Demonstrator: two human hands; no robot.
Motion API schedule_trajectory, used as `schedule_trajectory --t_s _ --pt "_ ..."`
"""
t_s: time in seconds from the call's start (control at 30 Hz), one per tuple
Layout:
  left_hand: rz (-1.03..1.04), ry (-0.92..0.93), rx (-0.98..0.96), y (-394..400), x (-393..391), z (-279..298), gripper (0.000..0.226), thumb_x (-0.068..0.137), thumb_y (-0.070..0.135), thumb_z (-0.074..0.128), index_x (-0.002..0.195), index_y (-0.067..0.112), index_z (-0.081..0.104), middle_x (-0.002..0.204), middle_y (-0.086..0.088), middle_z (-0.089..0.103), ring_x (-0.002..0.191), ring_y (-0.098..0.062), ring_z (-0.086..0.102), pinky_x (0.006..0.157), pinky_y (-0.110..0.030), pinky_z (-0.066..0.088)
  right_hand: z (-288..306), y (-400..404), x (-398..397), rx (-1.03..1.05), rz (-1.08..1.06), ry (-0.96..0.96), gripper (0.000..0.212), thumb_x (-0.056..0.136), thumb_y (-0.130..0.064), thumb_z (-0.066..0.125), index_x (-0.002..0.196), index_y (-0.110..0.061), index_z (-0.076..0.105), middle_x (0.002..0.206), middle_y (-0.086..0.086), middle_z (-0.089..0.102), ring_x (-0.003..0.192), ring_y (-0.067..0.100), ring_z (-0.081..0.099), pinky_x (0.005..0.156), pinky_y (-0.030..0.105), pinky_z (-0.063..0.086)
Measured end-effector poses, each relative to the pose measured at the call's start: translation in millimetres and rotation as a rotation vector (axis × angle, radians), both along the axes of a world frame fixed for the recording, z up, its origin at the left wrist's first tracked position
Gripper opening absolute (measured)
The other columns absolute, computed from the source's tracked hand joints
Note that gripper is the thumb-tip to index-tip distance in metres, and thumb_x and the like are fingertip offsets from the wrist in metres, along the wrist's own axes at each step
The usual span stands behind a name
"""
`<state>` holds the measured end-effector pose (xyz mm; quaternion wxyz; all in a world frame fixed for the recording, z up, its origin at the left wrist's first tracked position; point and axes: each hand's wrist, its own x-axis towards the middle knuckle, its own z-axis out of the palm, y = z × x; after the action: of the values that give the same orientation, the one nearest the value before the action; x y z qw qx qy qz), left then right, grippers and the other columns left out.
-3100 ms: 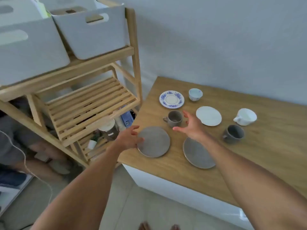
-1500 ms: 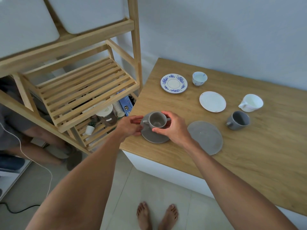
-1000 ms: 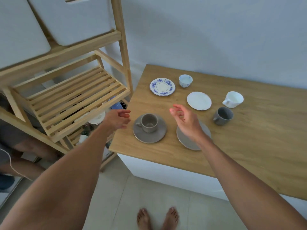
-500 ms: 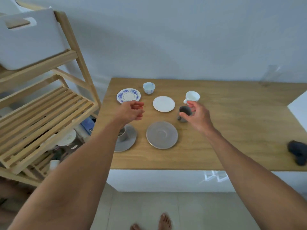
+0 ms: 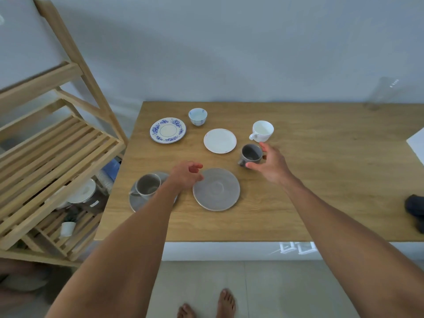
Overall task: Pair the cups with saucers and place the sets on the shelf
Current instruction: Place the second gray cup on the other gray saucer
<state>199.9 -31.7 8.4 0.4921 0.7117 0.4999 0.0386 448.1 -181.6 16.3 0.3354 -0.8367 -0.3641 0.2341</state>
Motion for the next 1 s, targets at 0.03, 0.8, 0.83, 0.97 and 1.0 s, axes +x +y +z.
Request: schedule_trajectory --t_s 0.03,0.8,0.83,0.97,1.0 --pt "0.004 0.008 -0.018 0 1 -3 0.049 0.087 0.014 0.078 0.134 0.023 0.067 0.123 0.002 0.066 0.118 -0.019 0.063 0.109 -0.037 0.048 -3 2 2 0.000 0.004 0.006 0.096 0.078 -0.037 0.092 0.159 -0.024 0.043 0.150 0.009 0.053 0.135 0.027 0.056 0.112 0.041 0.047" --pt "0.063 -0.036 -0.264 -5 1 -6 0.049 0.089 -0.013 0.067 0.129 0.016 0.067 0.117 -0.005 0.072 0.097 -0.029 0.075 0.068 -0.038 0.067 -5 -19 -76 0.176 0.192 0.013 0.081 0.064 -0.043 0.100 0.136 -0.023 0.066 0.121 -0.007 0.070 0.105 0.005 0.070 0.086 0.021 0.061" --pt "0.067 -0.042 -0.273 -5 0 -8 0.049 0.089 -0.014 0.067 0.128 0.017 0.067 0.119 -0.006 0.072 0.099 -0.030 0.075 0.071 -0.040 0.067 -7 -19 -80 0.176 0.199 0.009 0.082 0.063 -0.045 0.100 0.135 -0.023 0.067 0.121 -0.007 0.070 0.104 0.005 0.070 0.087 0.022 0.062" --pt "0.073 -0.063 -0.279 -4 -2 -10 0.049 0.089 -0.015 0.066 0.126 0.018 0.069 0.121 -0.009 0.073 0.101 -0.033 0.076 0.077 -0.047 0.066 -15 -16 -89 0.168 0.200 0.006 0.085 0.063 -0.046 0.100 0.136 -0.022 0.065 0.123 -0.006 0.070 0.103 0.007 0.072 0.086 0.028 0.064" --pt "0.072 -0.067 -0.277 -4 -2 -10 0.050 0.089 -0.015 0.066 0.127 0.017 0.069 0.121 -0.010 0.073 0.101 -0.034 0.076 0.078 -0.048 0.066 -16 -16 -90 0.170 0.204 0.004 0.085 0.063 -0.046 0.100 0.136 -0.022 0.065 0.123 -0.007 0.070 0.104 0.007 0.072 0.086 0.029 0.064"
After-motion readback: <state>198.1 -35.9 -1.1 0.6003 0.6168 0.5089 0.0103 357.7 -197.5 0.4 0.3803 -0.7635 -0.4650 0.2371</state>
